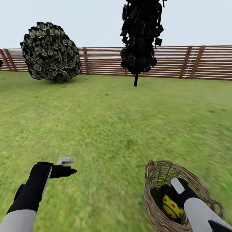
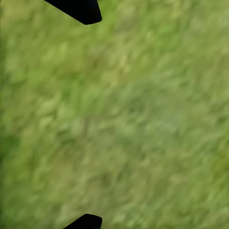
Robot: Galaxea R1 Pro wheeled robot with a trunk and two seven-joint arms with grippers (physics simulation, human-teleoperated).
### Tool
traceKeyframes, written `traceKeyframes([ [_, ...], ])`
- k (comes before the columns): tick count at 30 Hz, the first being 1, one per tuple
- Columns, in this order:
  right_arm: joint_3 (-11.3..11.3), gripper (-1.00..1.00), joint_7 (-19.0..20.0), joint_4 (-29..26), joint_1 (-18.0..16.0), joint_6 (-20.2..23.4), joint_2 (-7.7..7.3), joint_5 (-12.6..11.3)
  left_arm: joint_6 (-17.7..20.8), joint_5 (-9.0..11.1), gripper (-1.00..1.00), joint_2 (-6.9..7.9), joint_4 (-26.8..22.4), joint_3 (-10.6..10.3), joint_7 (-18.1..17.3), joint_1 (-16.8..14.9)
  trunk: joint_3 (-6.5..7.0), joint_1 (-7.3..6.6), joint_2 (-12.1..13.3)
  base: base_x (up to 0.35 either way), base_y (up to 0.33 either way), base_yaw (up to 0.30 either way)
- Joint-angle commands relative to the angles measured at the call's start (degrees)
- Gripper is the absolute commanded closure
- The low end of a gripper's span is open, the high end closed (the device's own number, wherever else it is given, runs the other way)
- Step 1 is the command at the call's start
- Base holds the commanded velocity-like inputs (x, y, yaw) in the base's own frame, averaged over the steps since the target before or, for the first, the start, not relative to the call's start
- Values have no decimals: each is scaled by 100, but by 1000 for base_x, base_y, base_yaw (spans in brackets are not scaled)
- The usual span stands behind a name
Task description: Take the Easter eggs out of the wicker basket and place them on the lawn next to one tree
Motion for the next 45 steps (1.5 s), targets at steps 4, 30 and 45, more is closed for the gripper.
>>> traceKeyframes([
  [4,-6,-100,-47,-1,-2,-96,4,-60,19,-59,-100,-2,-5,6,-67,-6,-43,-1,-2,10,-2,0],
  [30,-6,-100,-39,2,-2,-159,-31,-51,76,723,-100,304,-29,65,-2991,-4,-289,-1,-2,0,0,0],
  [45,-6,-100,-39,2,-1,-274,-30,-51,76,727,-100,310,-29,62,-3017,0,-431,-1,-2,68,0,0],
])
